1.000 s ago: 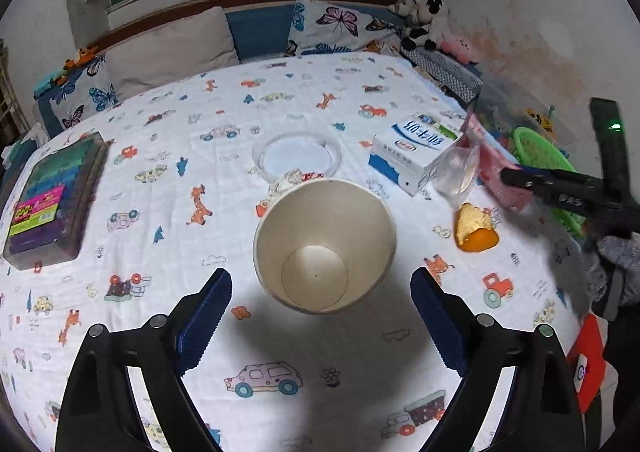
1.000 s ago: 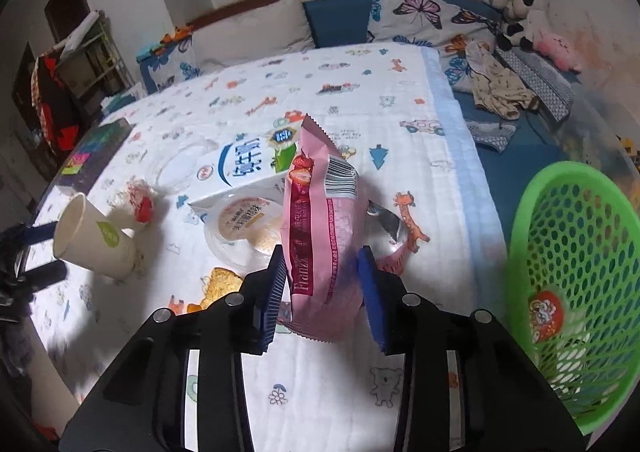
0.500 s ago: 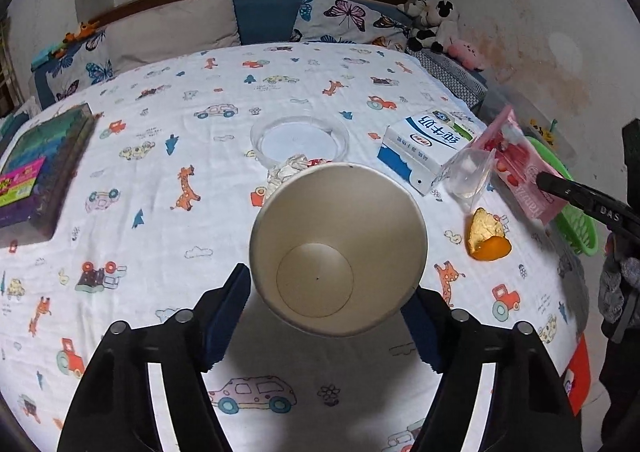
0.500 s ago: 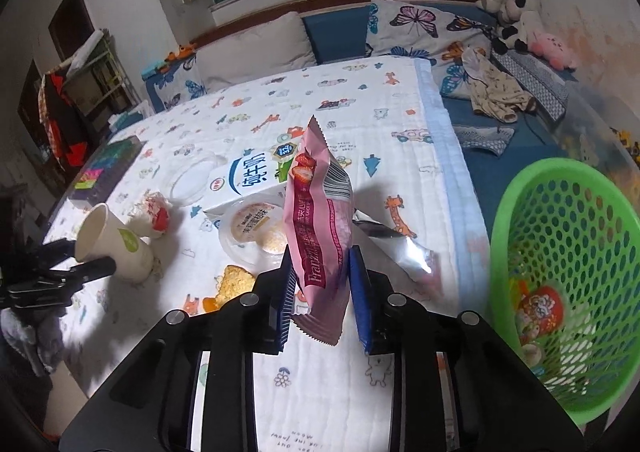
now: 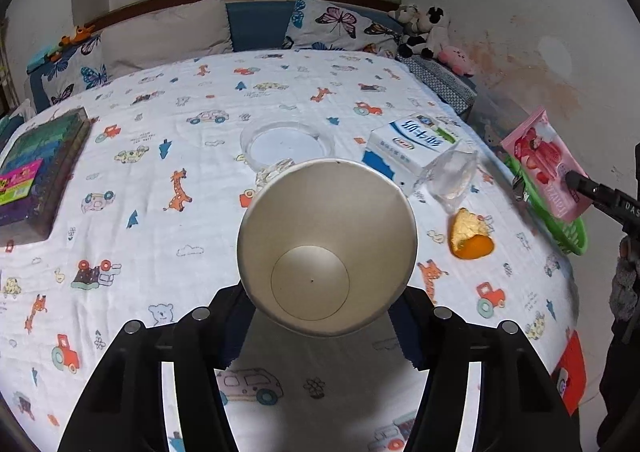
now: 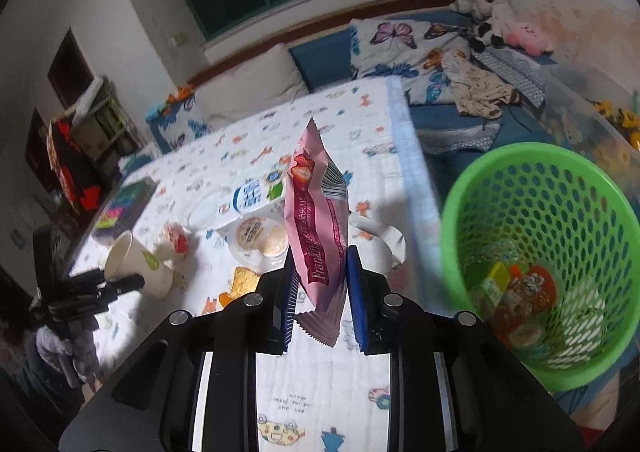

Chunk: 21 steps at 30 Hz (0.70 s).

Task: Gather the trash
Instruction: 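Carry the pink bag and white cup to the green basket and release both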

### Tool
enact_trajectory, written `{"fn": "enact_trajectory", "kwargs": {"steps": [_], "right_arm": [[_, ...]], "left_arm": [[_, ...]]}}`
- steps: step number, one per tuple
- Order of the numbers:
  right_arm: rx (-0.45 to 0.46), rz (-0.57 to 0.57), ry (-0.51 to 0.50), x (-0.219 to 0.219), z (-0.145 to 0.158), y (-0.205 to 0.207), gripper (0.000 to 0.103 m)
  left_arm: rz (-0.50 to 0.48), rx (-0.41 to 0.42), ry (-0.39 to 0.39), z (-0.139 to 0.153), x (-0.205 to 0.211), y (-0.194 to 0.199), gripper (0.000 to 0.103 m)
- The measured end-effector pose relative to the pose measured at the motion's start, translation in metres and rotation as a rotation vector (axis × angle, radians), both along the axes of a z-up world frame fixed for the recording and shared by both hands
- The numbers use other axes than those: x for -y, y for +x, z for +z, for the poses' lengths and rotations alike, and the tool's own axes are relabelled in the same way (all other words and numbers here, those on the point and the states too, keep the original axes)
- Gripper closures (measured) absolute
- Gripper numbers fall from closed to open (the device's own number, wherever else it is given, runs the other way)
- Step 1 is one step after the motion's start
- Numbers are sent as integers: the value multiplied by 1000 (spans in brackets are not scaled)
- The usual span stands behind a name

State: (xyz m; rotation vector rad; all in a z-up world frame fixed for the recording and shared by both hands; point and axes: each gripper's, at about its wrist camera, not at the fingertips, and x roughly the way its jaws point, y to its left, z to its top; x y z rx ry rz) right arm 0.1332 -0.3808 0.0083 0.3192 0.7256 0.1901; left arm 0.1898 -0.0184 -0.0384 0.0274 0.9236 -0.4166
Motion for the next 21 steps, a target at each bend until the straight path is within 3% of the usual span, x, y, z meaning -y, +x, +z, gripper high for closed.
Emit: {"fn": "enact_trajectory", "kwargs": {"steps": [9, 21], "right_arm": [[26, -148, -16, 58, 13, -24, 79], [-98, -277, -31, 132, -39, -23, 76]], "left_arm": [[-91, 54, 7, 33, 25, -18, 45], [-240, 79, 2, 58, 109, -9, 45]]}}
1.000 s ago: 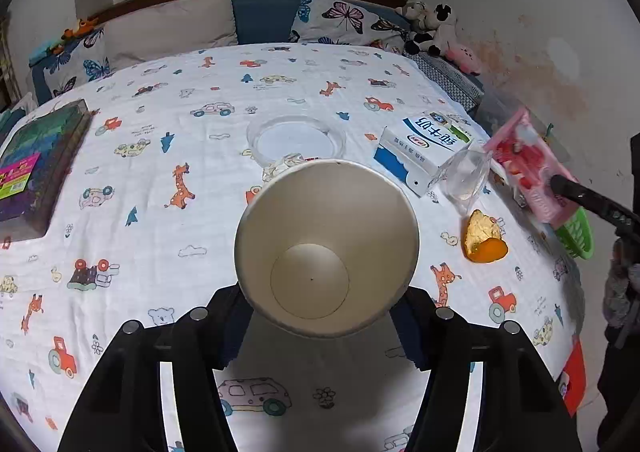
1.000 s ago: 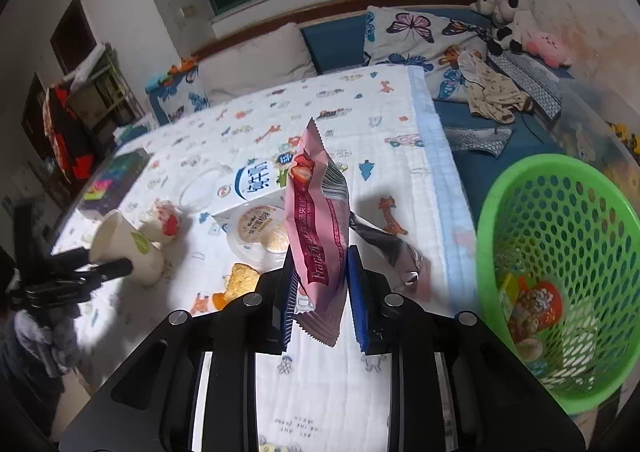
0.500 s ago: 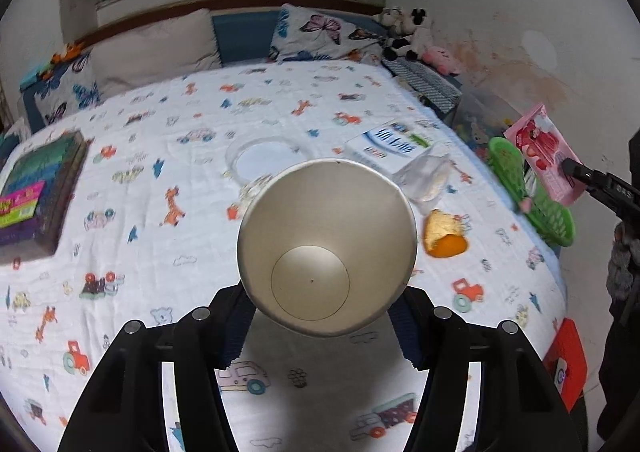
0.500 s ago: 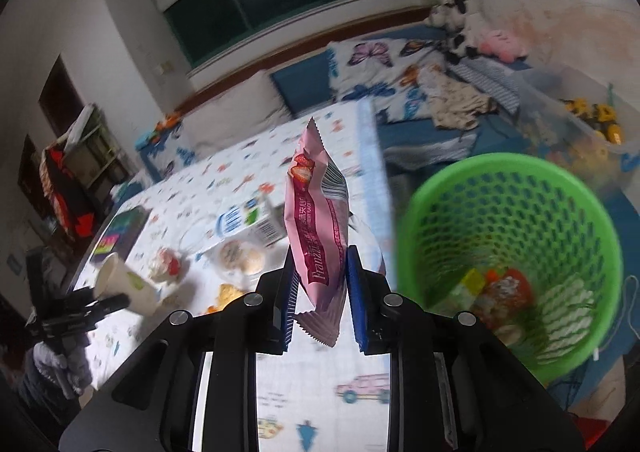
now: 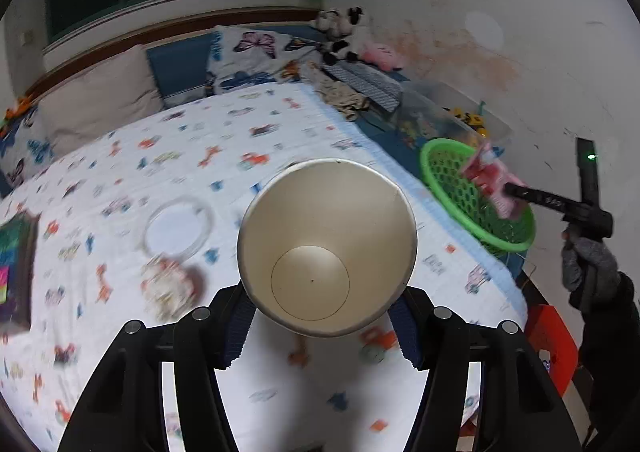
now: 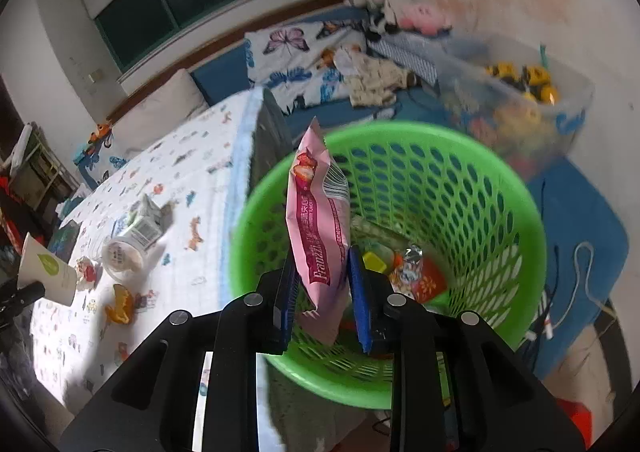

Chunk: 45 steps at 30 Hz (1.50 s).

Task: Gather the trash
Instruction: 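Carry the pink bag and white cup to the green basket and release both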

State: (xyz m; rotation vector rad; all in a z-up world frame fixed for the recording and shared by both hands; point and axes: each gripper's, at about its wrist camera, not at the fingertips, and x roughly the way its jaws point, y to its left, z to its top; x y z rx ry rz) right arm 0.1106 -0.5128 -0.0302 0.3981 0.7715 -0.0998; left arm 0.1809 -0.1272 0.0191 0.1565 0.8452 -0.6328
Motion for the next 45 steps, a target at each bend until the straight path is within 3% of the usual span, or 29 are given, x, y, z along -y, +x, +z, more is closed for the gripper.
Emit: {"fn": "enact_trajectory", "kwargs": {"steps": [8, 11, 19, 25, 30, 37, 40, 43, 45], "right_arm": [[-17, -26, 87, 19, -24, 7, 74], [-11, -43, 89, 25, -23, 5, 63], [21, -89, 52, 40, -8, -17, 53], [47, -137, 15, 50, 5, -42, 40], [69, -168, 17, 57, 11, -65, 39], [66, -212, 40, 68, 4, -87, 37], [63, -230, 52, 72, 1, -95, 37], [63, -239, 59, 73, -1, -100, 37], [64, -242, 63, 74, -3, -102, 37]], "left_arm": [[-88, 6, 13, 8, 61, 13, 45], [-131, 18, 19, 11, 85, 16, 45], [-249, 5, 22, 10, 159, 20, 45], [-336, -23, 45, -2, 218, 19, 45], [-407, -71, 75, -18, 266, 16, 44], [-428, -146, 128, -48, 317, 15, 44], [-425, -210, 119, -57, 328, 17, 39], [-432, -199, 128, -59, 335, 11, 26], [-435, -196, 119, -57, 335, 10, 26]]}}
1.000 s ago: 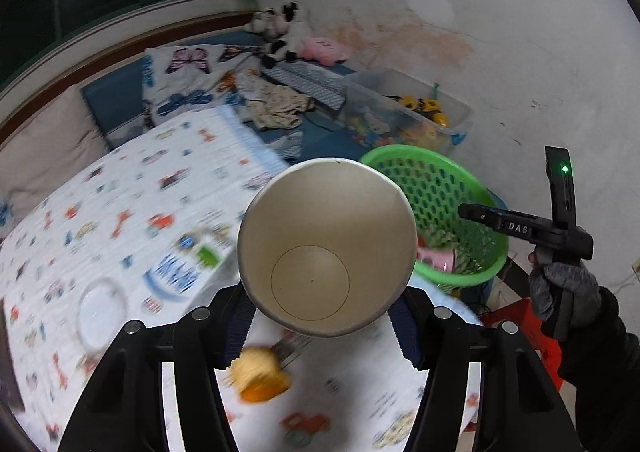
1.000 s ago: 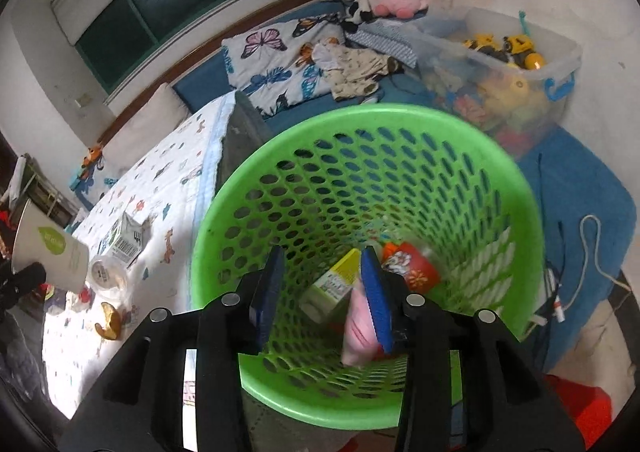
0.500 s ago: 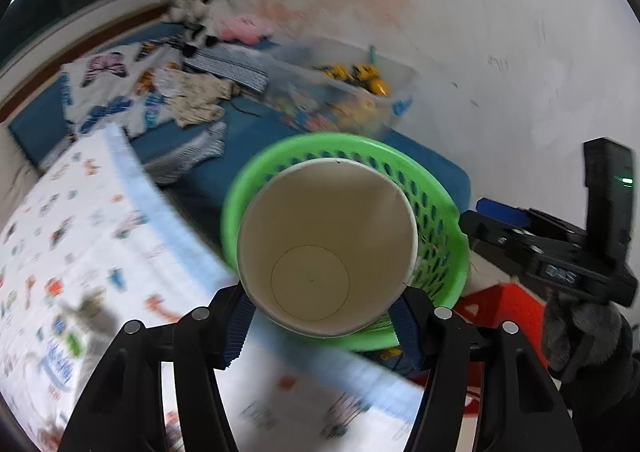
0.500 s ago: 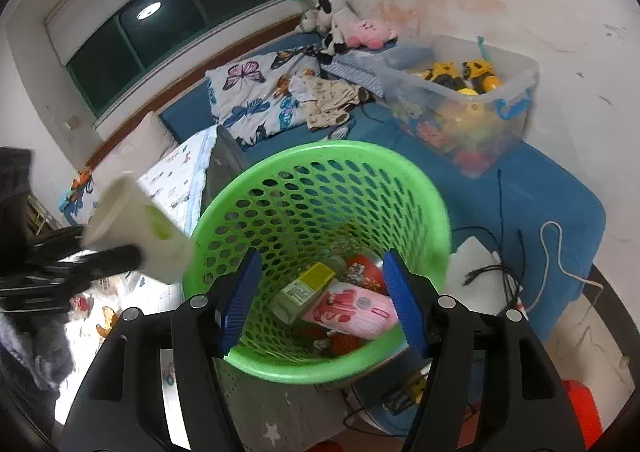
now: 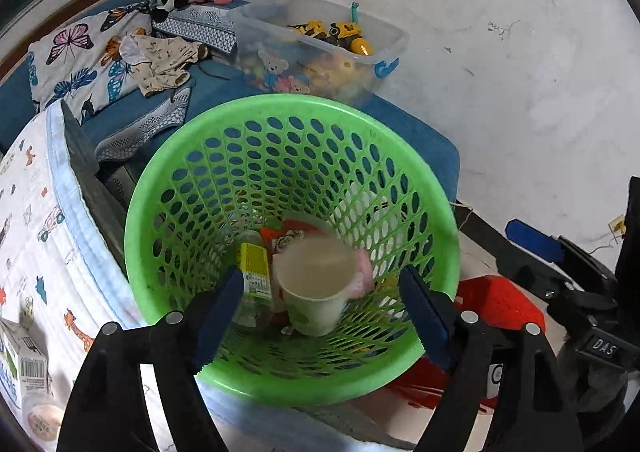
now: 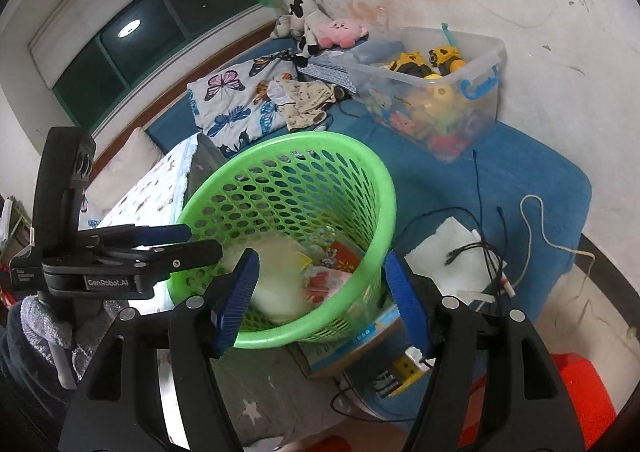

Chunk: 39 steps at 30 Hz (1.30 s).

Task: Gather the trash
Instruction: 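Carry the pink bag and white cup to the green basket and release both, then move both grippers back over the bed toward the remaining trash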

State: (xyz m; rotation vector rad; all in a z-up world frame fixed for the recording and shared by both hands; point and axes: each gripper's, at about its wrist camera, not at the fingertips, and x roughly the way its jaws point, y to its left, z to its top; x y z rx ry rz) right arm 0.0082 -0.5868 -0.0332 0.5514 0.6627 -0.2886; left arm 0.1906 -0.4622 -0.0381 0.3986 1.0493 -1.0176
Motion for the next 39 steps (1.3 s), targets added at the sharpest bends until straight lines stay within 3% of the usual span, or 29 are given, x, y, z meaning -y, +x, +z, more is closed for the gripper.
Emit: {"fn": "enact_trajectory", "kwargs": {"steps": [6, 14, 39], "right_arm": [[6, 10, 12, -4, 1, -3, 37], [20, 80, -13, -32, 16, 4, 34], [-8, 485, -57, -190, 22, 105, 27]], "left_arm": [[14, 45, -25, 15, -25, -2, 26], [107, 109, -82, 44, -92, 2, 26], [539, 213, -122, 66, -341, 17, 24]]}}
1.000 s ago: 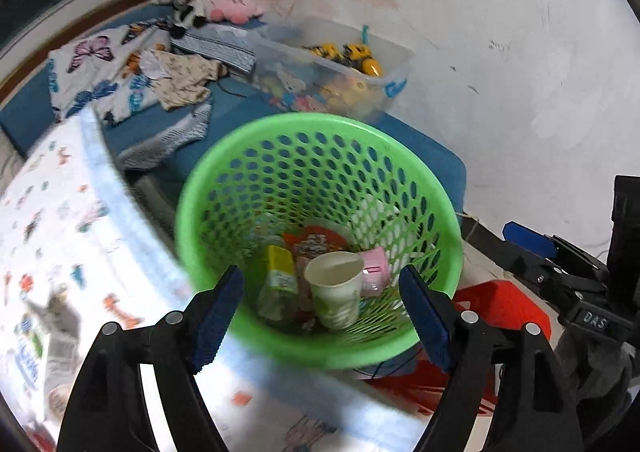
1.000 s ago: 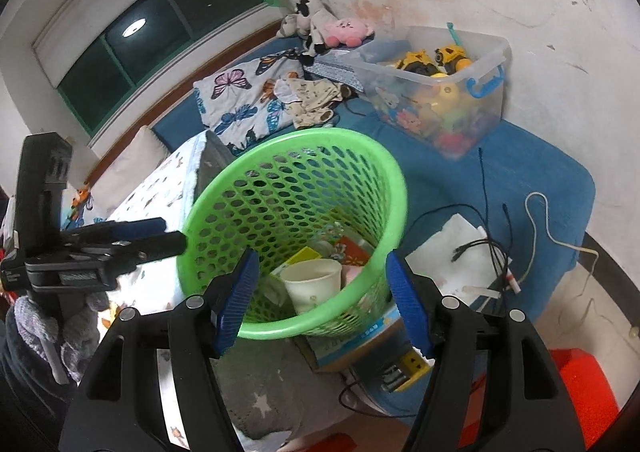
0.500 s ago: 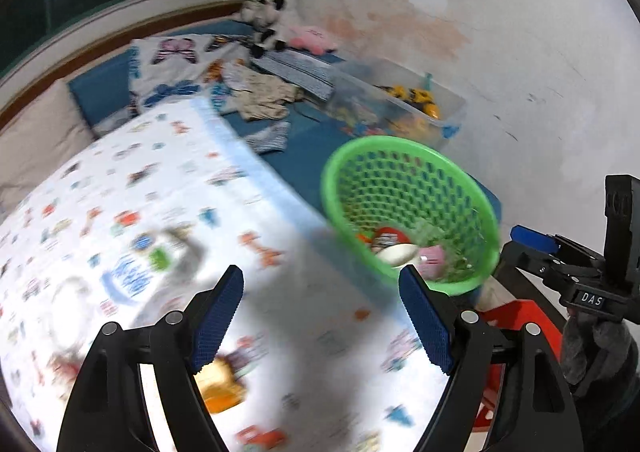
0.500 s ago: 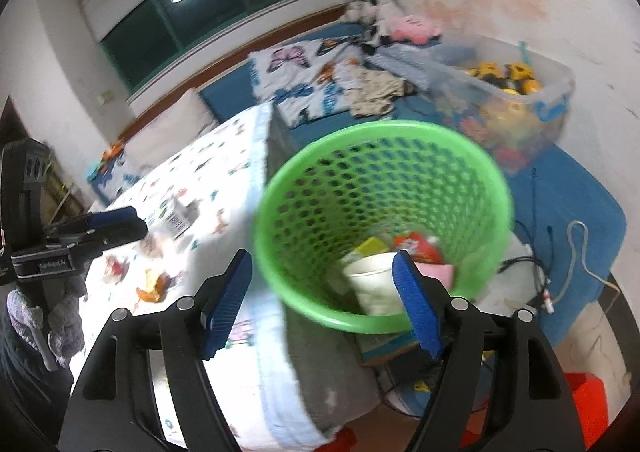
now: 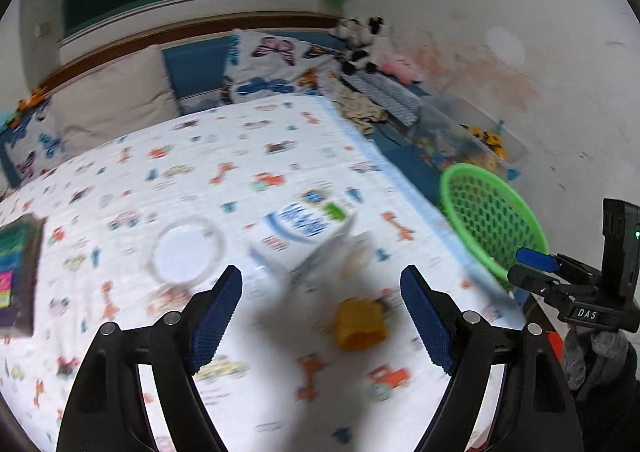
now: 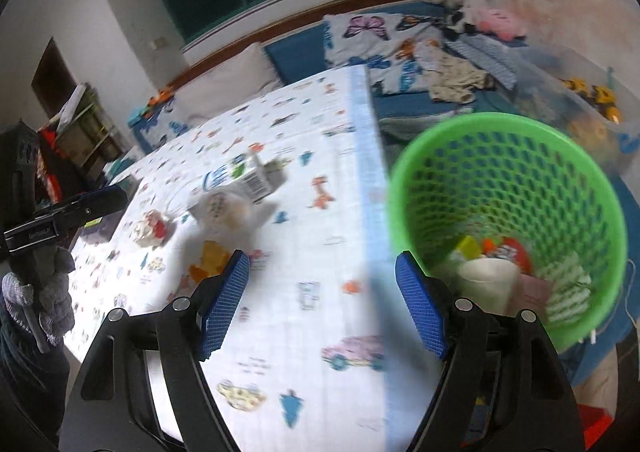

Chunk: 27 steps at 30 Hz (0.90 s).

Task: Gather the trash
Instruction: 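Move both grippers back over the bed toward the remaining trash, then grasp the clear round plastic tub with the right gripper while the left grasps the orange bread crust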

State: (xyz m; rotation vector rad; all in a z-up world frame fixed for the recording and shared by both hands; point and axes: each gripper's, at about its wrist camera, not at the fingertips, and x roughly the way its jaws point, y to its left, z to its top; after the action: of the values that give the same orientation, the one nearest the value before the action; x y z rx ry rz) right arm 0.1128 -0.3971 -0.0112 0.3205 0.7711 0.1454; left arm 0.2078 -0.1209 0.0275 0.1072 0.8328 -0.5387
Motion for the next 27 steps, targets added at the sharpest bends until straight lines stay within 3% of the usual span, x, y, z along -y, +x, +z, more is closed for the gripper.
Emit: {"fn": "enact_trajectory", "kwargs": {"steps": [13, 18, 27], "right_arm": [[-22, 156, -50, -78, -13, 56, 27], [-26, 197, -58, -101, -20, 78, 22], [-47, 214, -55, -118, -33, 109, 21]], "left_arm": [[159, -53, 9, -26, -85, -7, 24], [181, -81, 12, -37, -99, -10, 24], [206, -102, 11, -45, -112, -15, 24]]}}
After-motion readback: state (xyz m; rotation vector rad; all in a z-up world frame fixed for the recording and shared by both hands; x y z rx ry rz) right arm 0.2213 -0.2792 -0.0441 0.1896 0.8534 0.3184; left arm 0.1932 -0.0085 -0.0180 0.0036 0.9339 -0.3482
